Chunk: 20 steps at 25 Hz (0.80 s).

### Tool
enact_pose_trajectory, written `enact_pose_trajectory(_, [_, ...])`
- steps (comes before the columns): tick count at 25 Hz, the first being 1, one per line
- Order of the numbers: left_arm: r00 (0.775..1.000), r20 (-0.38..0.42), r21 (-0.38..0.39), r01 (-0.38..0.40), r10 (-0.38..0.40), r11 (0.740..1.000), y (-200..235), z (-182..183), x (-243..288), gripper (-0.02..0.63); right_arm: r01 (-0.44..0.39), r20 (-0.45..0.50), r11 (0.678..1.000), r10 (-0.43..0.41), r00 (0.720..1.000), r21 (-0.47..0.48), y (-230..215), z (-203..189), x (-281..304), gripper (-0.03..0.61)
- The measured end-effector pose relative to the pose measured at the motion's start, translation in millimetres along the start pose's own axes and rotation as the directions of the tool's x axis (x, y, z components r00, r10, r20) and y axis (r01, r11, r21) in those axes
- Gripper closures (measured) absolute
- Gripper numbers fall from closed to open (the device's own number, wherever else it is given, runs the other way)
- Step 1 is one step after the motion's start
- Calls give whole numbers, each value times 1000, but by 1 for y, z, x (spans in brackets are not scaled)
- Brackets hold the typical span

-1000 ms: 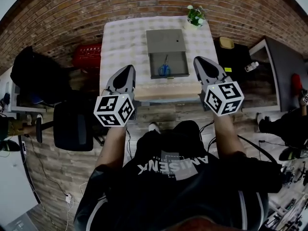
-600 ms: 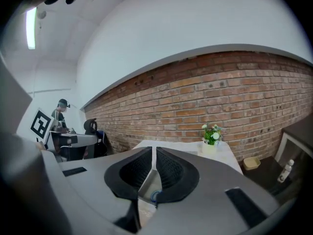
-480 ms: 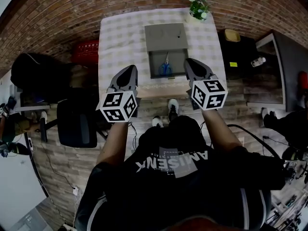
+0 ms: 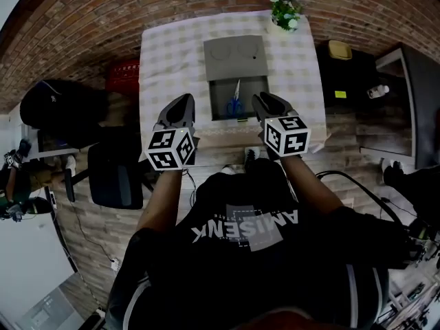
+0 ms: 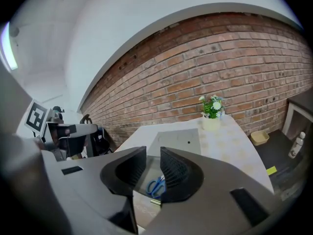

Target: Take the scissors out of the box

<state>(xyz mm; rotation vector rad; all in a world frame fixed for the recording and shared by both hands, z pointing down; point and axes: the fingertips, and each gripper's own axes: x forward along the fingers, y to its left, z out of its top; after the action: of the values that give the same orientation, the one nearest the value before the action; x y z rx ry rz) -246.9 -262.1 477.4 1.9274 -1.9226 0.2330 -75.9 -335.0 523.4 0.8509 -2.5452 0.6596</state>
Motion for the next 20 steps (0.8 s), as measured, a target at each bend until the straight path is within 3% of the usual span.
enact_pose_trajectory(3, [999,-30,20,-14,14,1000,-1,-3,12,601,-16,-29,1000,17,999,11,-6,-9,10,426])
enact_pose_trajectory(9, [997,-75,25,7,-5,1000,5,-17,28,601,-6,-77,999,9,997,42,1,-33,36,419])
enact_pose_trajectory(20, [980,-153,-9,130,-130,991,46,-50,47,601,186,-210,976,-160,965,112,8,-87,85,390])
